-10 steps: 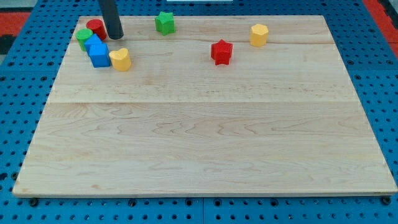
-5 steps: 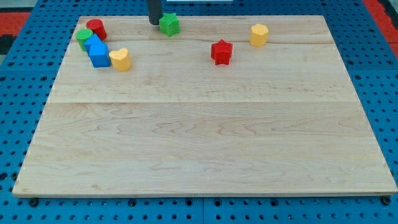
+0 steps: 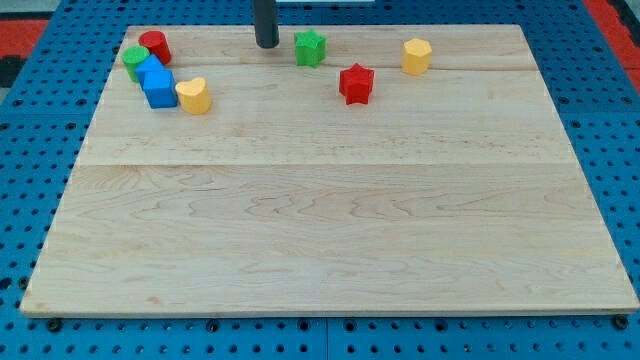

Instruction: Move the green star into the red star

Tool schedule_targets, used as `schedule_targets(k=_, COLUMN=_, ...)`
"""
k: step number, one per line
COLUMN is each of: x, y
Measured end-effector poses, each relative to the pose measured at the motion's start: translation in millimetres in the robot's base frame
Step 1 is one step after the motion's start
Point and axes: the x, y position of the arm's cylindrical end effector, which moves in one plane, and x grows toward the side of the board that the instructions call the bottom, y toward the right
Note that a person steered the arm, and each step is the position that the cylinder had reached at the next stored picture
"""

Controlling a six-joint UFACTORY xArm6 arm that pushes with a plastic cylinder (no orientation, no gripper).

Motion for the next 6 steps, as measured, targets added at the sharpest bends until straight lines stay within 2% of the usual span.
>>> schedule_targets(k=1, x=2, y=24)
schedule_targets(k=2, x=56, y=64)
schedule_targets(k=3, x=71, y=89)
schedule_targets(k=4, x=50, y=64)
schedule_targets(k=5, x=58, y=126)
schedule_targets(k=6, x=104, y=215)
